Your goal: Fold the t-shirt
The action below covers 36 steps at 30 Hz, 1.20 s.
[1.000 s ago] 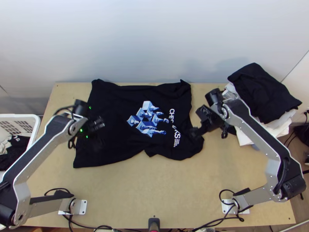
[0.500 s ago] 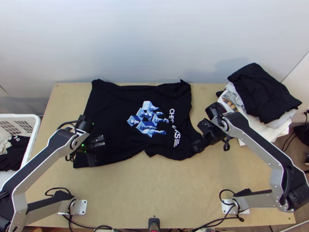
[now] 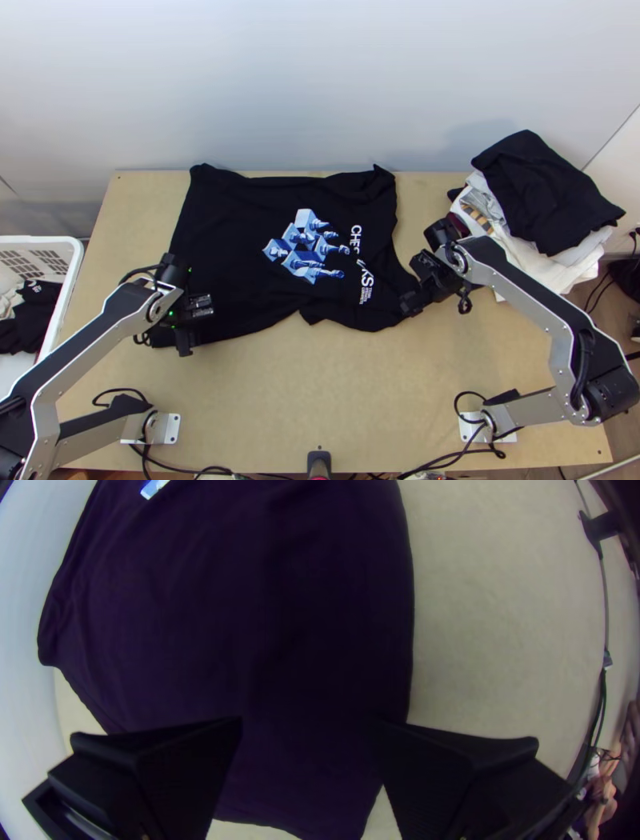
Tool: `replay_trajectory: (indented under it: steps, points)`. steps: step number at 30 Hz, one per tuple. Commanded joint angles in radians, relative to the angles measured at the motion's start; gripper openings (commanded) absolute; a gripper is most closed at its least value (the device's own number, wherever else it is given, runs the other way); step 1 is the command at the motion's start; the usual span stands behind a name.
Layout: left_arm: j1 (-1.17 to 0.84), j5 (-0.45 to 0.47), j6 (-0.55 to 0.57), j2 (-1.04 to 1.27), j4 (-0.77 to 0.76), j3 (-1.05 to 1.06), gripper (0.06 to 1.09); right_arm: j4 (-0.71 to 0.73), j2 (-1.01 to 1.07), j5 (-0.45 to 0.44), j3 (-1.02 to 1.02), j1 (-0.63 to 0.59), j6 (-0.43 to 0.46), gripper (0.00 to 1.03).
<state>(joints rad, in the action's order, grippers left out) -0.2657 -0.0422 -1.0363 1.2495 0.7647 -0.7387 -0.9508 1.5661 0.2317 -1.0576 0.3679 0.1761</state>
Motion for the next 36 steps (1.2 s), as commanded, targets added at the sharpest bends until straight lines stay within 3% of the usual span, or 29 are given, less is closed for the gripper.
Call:
replay_trajectory:
  steps: [1,17,23,29,34,36]
  points:
    - [0.014,-0.002,-0.021,-0.042,0.012,0.025,0.95,0.024,0.038,-0.002,-0.001,0.002,-0.007,0.83]
    - [0.029,-0.001,-0.051,-0.114,0.081,0.084,0.94,0.096,0.098,-0.028,0.024,0.009,-0.03,0.78]
    - [0.033,-0.001,-0.054,-0.13,0.081,0.093,0.94,0.133,0.1,-0.032,0.018,0.009,-0.035,0.56]
    - [0.045,0.001,-0.064,-0.121,0.005,0.144,0.94,0.155,0.106,-0.034,0.018,0.026,-0.055,0.55]
    - [0.065,0.001,-0.067,-0.102,-0.047,0.157,0.88,0.17,0.106,-0.034,0.028,0.029,-0.055,0.39]
    - [0.075,0.01,-0.074,-0.096,-0.047,0.15,0.8,0.17,0.104,-0.034,0.028,0.029,-0.055,0.35]
